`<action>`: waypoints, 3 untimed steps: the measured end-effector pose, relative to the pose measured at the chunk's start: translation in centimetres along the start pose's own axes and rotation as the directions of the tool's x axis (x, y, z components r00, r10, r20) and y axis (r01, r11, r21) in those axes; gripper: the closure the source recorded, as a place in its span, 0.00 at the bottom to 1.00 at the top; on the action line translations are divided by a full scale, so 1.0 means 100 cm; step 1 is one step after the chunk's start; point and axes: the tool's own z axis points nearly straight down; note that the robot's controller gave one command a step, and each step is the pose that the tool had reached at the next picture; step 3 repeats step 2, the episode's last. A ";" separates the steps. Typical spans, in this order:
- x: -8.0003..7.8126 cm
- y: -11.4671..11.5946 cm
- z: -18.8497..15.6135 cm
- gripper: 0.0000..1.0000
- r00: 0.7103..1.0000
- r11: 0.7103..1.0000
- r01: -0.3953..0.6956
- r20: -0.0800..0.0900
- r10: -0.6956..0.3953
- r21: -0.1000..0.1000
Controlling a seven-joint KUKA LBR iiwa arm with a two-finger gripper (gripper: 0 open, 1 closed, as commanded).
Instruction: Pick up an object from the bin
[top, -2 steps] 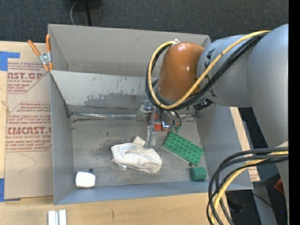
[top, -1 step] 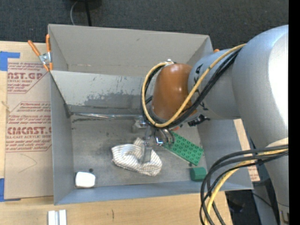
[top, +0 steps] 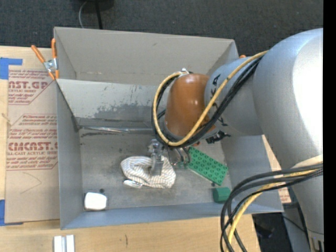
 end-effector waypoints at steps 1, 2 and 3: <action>0.000 0.000 0.000 1.00 1.000 1.000 0.000 0.000 0.000 0.000; 0.006 0.015 -0.142 1.00 0.998 0.998 0.070 0.003 -0.070 0.000; 0.006 0.015 -0.142 1.00 0.998 0.998 0.070 0.003 -0.070 0.000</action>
Offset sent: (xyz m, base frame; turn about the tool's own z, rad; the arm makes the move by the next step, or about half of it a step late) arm -0.0083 0.0143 0.1414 -0.0706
